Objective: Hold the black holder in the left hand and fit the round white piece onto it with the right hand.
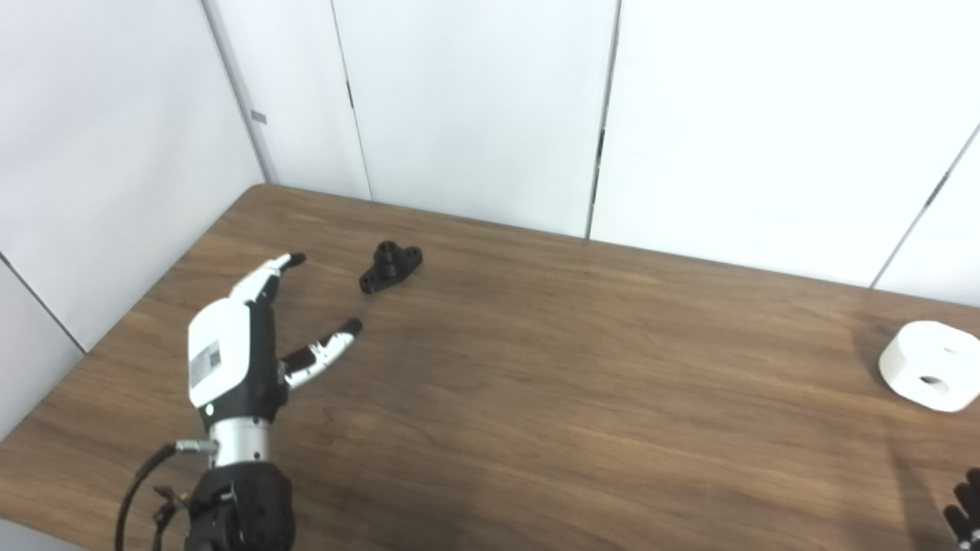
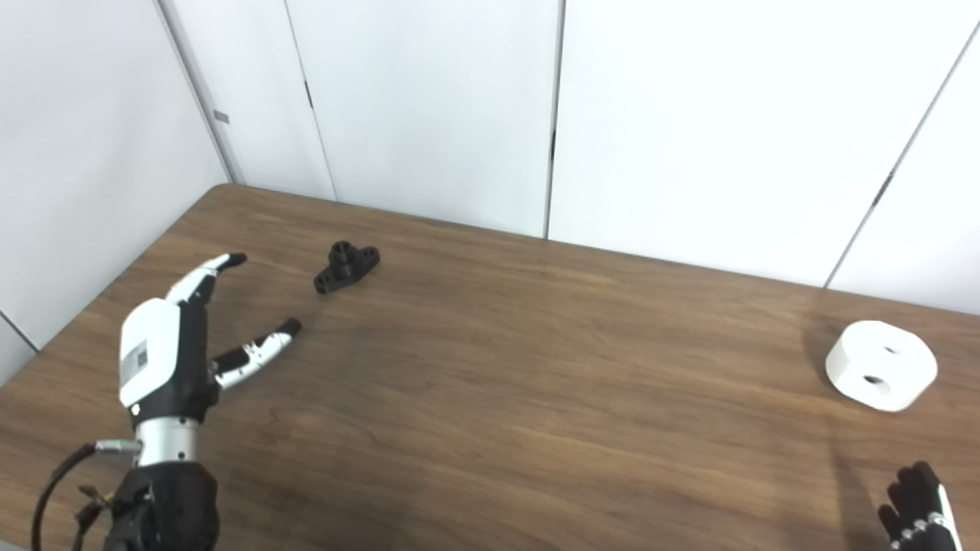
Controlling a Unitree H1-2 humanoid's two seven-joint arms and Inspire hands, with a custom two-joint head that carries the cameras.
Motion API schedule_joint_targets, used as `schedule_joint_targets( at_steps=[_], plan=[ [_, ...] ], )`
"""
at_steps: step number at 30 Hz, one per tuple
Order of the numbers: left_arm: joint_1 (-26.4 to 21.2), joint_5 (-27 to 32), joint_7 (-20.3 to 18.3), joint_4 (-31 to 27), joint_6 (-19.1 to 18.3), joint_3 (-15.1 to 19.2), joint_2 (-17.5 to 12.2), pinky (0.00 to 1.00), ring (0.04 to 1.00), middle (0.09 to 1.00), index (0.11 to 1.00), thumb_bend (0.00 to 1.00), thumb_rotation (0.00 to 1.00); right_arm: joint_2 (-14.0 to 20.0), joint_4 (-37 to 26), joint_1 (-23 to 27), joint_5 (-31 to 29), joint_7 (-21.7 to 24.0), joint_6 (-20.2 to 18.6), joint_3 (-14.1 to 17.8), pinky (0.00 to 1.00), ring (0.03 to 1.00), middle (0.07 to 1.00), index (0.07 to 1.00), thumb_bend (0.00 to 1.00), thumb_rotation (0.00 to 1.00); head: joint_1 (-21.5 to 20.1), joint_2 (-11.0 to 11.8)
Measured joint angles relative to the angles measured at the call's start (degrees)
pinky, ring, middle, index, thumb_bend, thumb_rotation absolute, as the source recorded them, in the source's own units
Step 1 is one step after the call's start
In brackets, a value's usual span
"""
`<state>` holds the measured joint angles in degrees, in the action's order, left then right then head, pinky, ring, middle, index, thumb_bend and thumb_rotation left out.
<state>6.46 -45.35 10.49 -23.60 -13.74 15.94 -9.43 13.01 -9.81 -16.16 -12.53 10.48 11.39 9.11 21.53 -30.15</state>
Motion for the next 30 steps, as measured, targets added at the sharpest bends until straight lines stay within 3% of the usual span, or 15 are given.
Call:
schedule_joint_targets(
  at_steps=[2,5,14,23,30],
  plan=[
    [-1.18,-1.18,0.64,1.57,-0.58,-0.05,-0.21,0.94,0.926,0.906,0.810,0.80,0.42,0.00,-0.04,-0.02,-0.01,-0.04,-0.19,0.00,1.00,1.000,1.000,1.000,0.70,1.00,-0.17,-0.09],
    [-3.10,-2.78,0.87,4.93,-1.69,-0.31,-1.21,1.00,0.950,0.925,0.806,0.80,0.42,0.00,-0.04,0.00,0.03,-0.04,-0.13,-0.01,1.00,1.000,1.000,1.000,0.70,1.00,-0.35,-0.17],
    [-9.44,-3.89,1.94,12.71,-4.58,-2.31,-3.23,1.00,0.974,0.944,0.810,0.80,0.45,-0.14,-0.13,0.00,0.23,-0.26,-0.19,0.00,1.00,1.000,1.000,1.000,0.71,1.00,-0.61,-0.26],
    [-15.52,-2.38,1.61,20.10,-7.82,-5.16,-5.94,1.00,0.962,0.933,0.787,0.85,0.42,-0.26,-0.68,-0.27,1.42,-1.38,-1.52,0.02,1.00,1.000,0.998,1.000,0.72,1.00,-0.97,-0.62],
    [-18.19,-0.53,1.51,24.87,-8.45,-7.95,-6.93,1.00,0.956,0.920,0.779,0.87,0.43,-0.43,-1.02,-0.40,1.80,-1.61,-2.11,0.17,1.00,1.000,0.996,1.000,0.72,1.00,-1.23,-0.79]
  ],
)
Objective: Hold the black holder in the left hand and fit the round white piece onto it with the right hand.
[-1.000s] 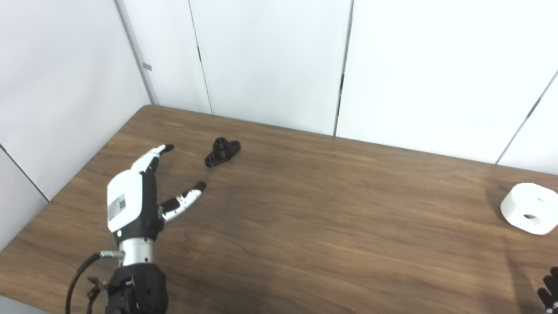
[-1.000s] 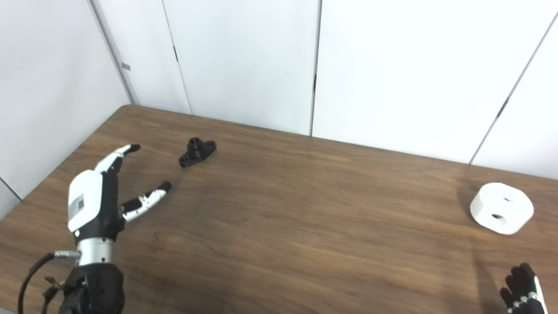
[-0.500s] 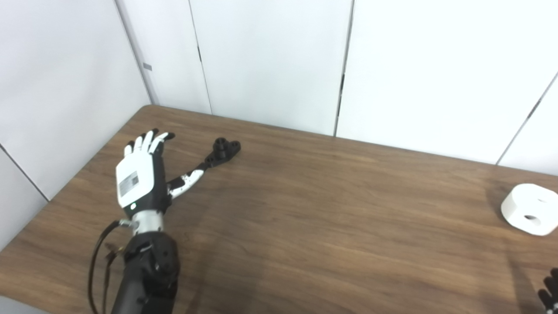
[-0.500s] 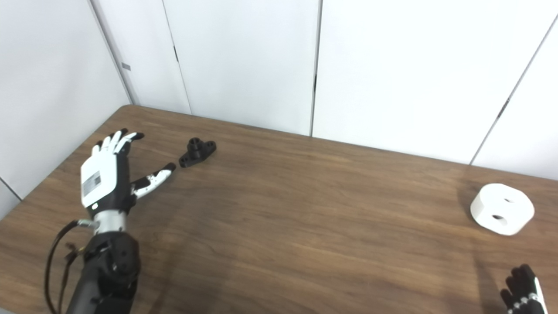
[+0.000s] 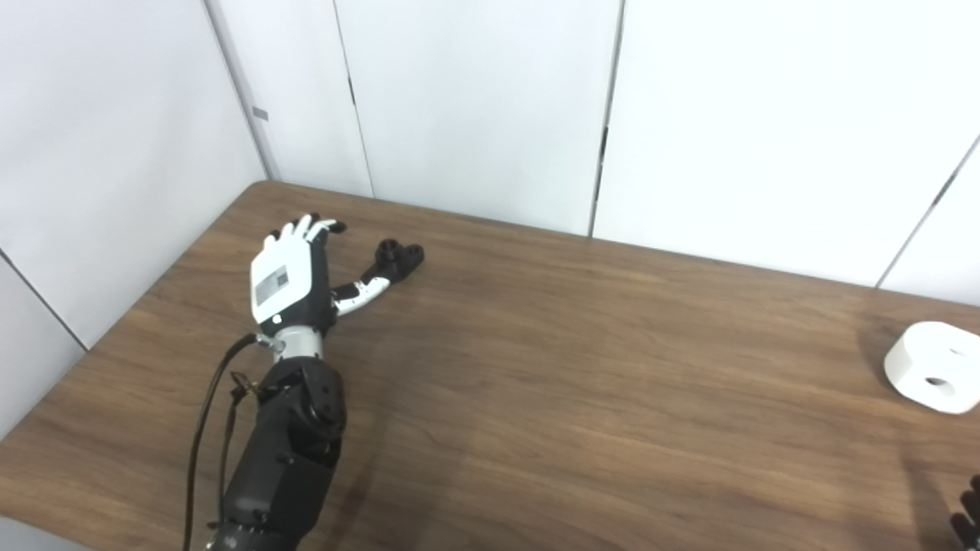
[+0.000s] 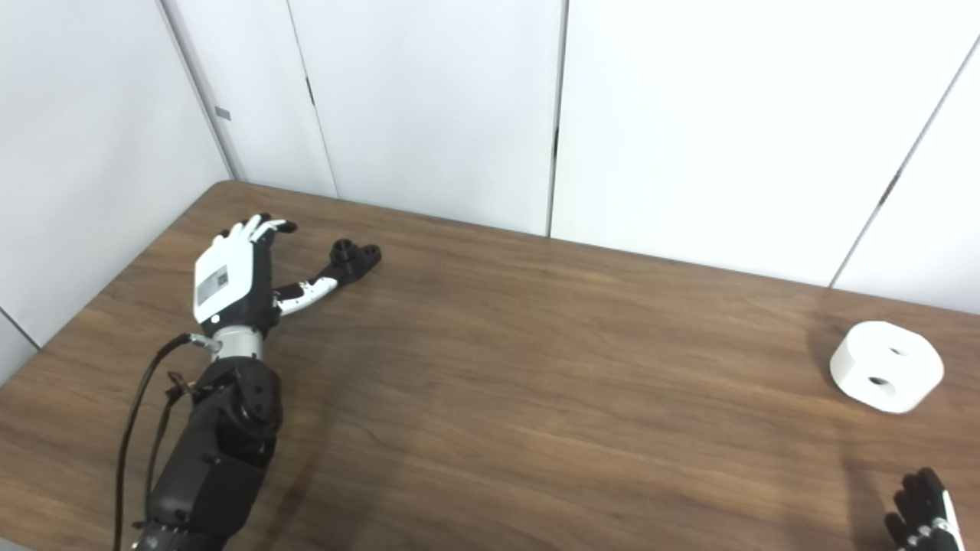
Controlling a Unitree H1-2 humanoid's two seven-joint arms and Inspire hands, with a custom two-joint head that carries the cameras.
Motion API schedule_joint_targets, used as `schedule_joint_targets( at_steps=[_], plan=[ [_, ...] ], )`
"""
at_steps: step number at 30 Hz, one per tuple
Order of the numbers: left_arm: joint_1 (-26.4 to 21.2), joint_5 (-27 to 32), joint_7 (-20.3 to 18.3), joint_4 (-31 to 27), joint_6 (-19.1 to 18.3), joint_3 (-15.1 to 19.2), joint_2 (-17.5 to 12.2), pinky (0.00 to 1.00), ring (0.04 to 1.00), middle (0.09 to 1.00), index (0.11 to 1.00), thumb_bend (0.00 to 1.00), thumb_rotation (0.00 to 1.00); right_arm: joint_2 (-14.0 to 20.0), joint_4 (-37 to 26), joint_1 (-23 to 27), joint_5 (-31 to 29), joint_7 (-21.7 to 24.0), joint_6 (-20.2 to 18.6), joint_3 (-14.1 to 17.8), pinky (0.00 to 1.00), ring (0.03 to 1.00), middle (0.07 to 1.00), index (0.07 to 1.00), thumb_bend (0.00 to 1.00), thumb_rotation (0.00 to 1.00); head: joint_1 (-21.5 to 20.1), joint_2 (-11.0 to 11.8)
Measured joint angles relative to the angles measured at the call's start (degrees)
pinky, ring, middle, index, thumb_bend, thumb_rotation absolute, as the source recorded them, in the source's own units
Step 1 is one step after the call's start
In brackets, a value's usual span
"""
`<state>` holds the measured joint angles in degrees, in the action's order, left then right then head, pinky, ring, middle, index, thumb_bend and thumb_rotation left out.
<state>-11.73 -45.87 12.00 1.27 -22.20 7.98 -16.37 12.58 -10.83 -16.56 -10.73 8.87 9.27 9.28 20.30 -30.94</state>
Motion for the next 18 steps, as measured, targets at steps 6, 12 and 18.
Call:
schedule_joint_targets(
  at_steps=[6,12,18],
  plan=[
    [-2.40,3.57,-0.40,4.89,-1.32,-0.80,-0.39,1.00,0.951,0.910,0.768,0.87,0.42,-0.01,-0.06,-0.04,0.04,-0.02,-0.04,0.04,1.00,1.000,0.993,1.000,0.70,1.00,-0.09,-0.09],
    [-3.60,6.04,0.43,8.92,-1.27,-1.63,-0.69,1.00,0.949,0.904,0.747,0.88,0.40,-0.09,-0.07,-0.04,0.03,-0.03,-0.02,0.08,1.00,1.000,0.993,1.000,0.72,1.00,-0.44,-0.18],
    [-3.88,6.56,1.39,11.43,-1.31,-2.57,-1.45,1.00,0.956,0.907,0.744,0.87,0.39,-0.14,-0.18,-0.12,0.50,-0.42,-0.22,0.11,1.00,1.000,0.989,1.000,0.71,1.00,-0.62,-0.09]
  ],
)
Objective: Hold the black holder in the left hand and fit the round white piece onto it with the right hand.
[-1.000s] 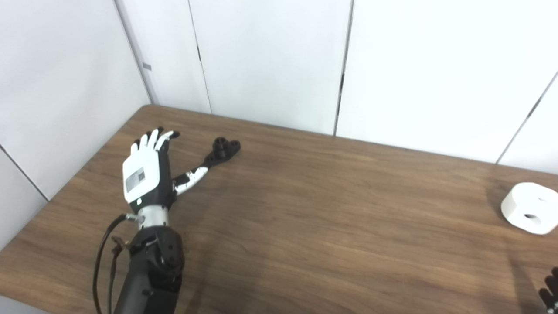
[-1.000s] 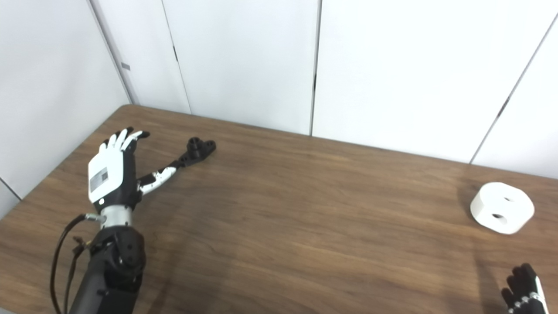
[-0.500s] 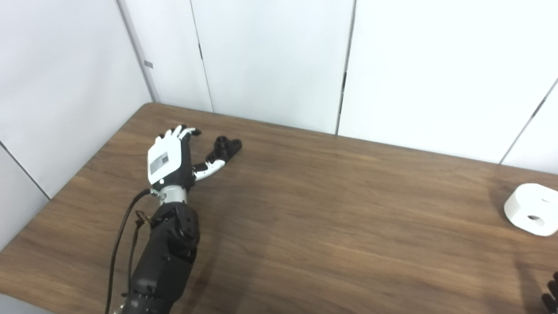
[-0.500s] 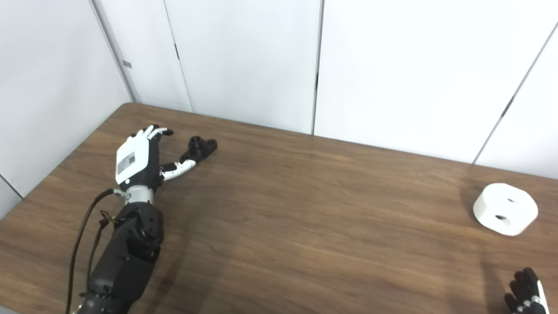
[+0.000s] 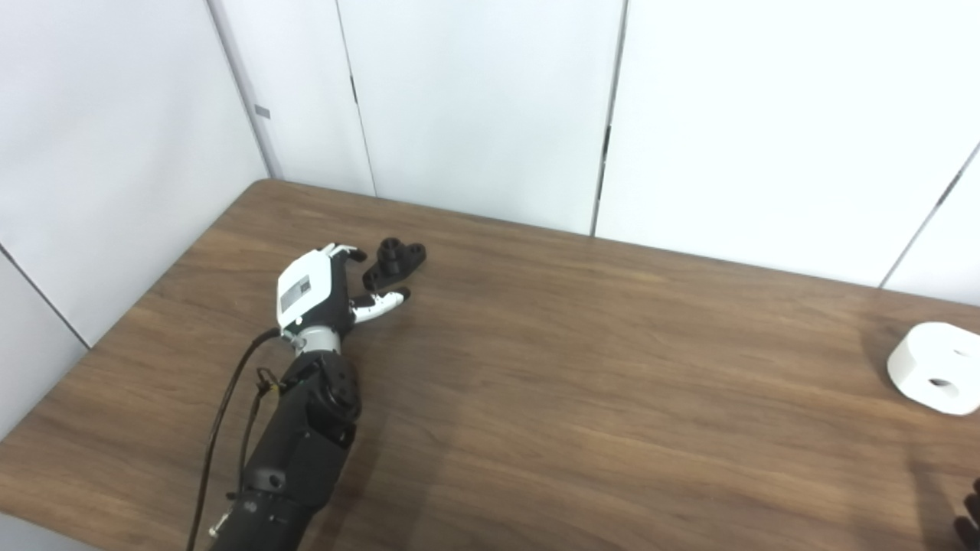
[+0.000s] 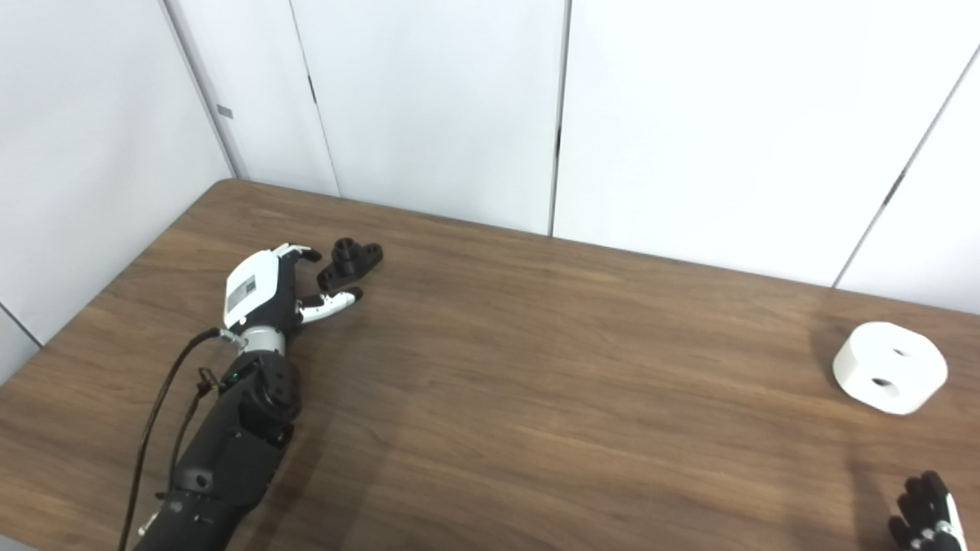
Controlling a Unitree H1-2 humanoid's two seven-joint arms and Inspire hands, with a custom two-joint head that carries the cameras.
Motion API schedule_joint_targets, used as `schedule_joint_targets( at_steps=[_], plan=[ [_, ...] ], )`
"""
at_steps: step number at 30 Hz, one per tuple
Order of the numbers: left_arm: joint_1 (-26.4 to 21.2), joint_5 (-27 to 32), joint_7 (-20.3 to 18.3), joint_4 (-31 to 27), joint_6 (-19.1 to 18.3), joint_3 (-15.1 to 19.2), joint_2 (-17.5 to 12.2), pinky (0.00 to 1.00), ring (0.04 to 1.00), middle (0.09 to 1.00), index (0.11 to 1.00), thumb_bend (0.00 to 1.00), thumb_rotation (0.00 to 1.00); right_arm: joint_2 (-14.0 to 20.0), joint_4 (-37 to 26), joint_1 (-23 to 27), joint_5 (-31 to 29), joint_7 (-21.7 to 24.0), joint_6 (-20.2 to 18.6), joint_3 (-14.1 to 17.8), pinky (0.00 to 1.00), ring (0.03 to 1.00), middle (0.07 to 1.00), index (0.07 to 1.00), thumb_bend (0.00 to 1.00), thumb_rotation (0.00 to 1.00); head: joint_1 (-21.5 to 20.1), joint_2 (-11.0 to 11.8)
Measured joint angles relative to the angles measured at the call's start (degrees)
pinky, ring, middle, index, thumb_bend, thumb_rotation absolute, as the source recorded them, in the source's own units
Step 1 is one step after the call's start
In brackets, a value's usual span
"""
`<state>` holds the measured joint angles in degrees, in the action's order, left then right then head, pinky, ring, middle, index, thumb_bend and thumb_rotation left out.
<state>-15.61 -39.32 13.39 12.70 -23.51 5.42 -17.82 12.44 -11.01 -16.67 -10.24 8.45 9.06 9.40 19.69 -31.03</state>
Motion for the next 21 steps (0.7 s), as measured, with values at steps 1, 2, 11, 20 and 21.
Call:
schedule_joint_targets(
  at_steps=[1,2,11,20,21],
  plan=[
    [-0.14,0.04,0.18,0.45,0.00,-0.07,-0.03,1.00,0.956,0.907,0.745,0.87,0.39,-0.01,0.00,-0.01,0.07,-0.01,0.00,0.00,1.00,1.000,0.989,1.000,0.71,1.00,-0.09,0.00],
    [-0.35,0.07,0.34,1.05,-0.02,-0.15,-0.07,1.00,0.956,0.908,0.745,0.87,0.39,-0.04,-0.01,-0.03,0.12,-0.01,0.00,0.00,1.00,1.000,0.989,1.000,0.70,1.00,-0.17,0.00],
    [-2.06,0.38,1.96,4.78,-0.20,-1.34,-1.01,1.00,0.951,0.892,0.726,0.85,0.37,-0.10,-0.34,-0.37,0.46,-0.21,-0.08,0.06,1.00,1.000,0.987,1.000,0.72,1.00,-0.35,-0.18],
    [-2.36,1.37,2.10,5.60,-0.29,-1.96,-1.82,1.00,0.948,0.887,0.722,0.83,0.36,-0.12,-0.44,-0.46,0.47,-0.22,-0.09,0.06,1.00,1.000,0.990,1.000,0.70,1.00,-0.44,-0.35],
    [-2.37,1.51,2.11,5.61,-0.28,-1.98,-1.84,1.00,0.946,0.884,0.720,0.83,0.35,-0.12,-0.45,-0.47,0.47,-0.22,-0.09,0.06,1.00,1.000,0.987,1.000,0.70,1.00,-0.44,-0.35]
  ],
)
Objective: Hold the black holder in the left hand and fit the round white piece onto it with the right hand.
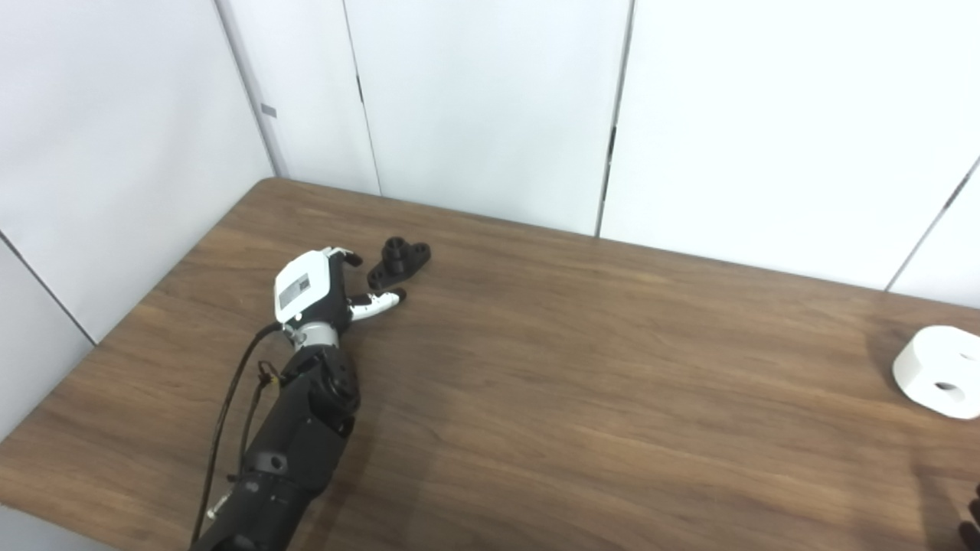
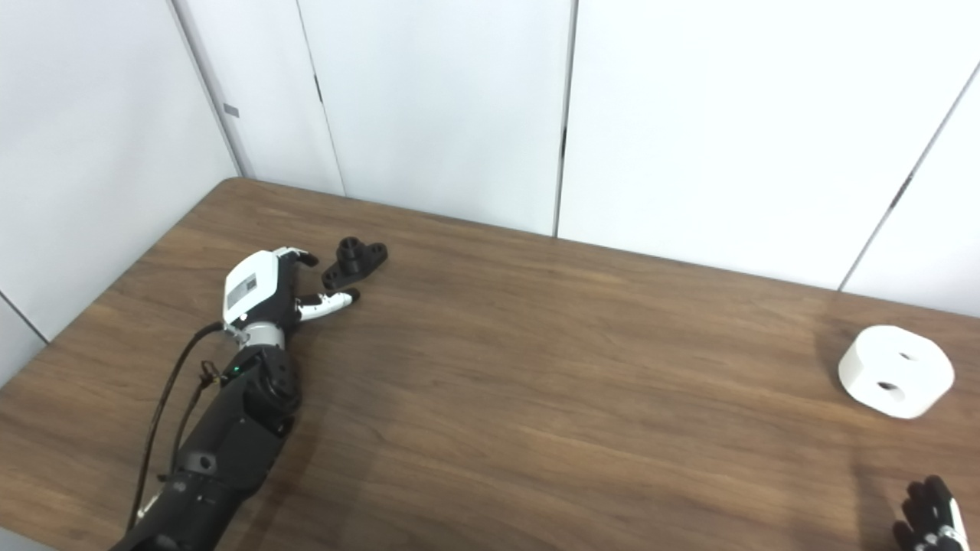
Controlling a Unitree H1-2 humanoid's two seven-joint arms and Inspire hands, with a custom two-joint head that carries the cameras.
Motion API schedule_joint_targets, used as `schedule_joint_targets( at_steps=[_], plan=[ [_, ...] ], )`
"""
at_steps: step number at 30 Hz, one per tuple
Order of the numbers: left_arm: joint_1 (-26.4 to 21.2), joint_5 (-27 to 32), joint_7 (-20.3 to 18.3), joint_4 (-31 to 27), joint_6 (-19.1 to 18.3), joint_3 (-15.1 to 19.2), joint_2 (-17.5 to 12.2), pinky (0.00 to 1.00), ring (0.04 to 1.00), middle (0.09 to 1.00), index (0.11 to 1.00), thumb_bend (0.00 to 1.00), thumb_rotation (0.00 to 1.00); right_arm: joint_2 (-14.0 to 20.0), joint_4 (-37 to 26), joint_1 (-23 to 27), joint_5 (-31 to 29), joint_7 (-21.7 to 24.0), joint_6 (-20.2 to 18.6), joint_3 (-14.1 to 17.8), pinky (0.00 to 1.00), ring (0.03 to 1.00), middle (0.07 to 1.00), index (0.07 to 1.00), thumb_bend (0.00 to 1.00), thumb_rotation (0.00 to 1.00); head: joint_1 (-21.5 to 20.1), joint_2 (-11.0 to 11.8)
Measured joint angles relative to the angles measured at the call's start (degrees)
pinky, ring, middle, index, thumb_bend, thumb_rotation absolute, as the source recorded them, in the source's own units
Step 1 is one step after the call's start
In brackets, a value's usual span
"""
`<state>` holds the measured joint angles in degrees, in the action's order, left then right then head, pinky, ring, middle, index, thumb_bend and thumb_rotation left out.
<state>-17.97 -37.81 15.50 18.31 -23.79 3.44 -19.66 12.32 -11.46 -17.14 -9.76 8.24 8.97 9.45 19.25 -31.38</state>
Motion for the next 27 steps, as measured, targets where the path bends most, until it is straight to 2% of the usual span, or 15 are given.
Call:
schedule_joint_targets(
  at_steps=[5,16,23,27],
  plan=[
    [-0.15,0.81,0.18,0.59,0.60,-0.07,-0.23,1.00,0.936,0.873,0.707,0.82,0.33,-0.07,-0.01,-0.05,0.09,-0.01,0.02,0.02,1.00,1.000,0.979,1.000,0.71,1.00,-0.09,-0.18],
    [-1.14,3.27,0.46,1.80,3.14,-0.40,-0.95,0.99,0.926,0.871,0.687,0.77,0.19,-0.47,-0.40,-0.36,0.08,-0.05,-0.37,0.06,1.00,1.000,0.981,1.000,0.70,1.00,-0.26,-0.26],
    [-1.24,5.52,0.46,2.18,4.73,-0.36,-1.20,0.98,0.922,0.870,0.702,0.77,0.17,-0.49,-0.42,-0.40,0.43,-0.05,-0.31,0.04,1.00,1.000,0.978,1.000,0.68,1.00,-0.53,-0.44],
    [-1.66,6.49,0.46,2.71,4.87,-0.61,-1.39,0.97,0.913,0.866,0.700,0.76,0.16,-0.55,-0.53,-0.48,0.80,-0.12,-0.45,0.04,1.00,1.000,0.979,1.000,0.70,1.00,-0.61,-0.53]
  ],
)
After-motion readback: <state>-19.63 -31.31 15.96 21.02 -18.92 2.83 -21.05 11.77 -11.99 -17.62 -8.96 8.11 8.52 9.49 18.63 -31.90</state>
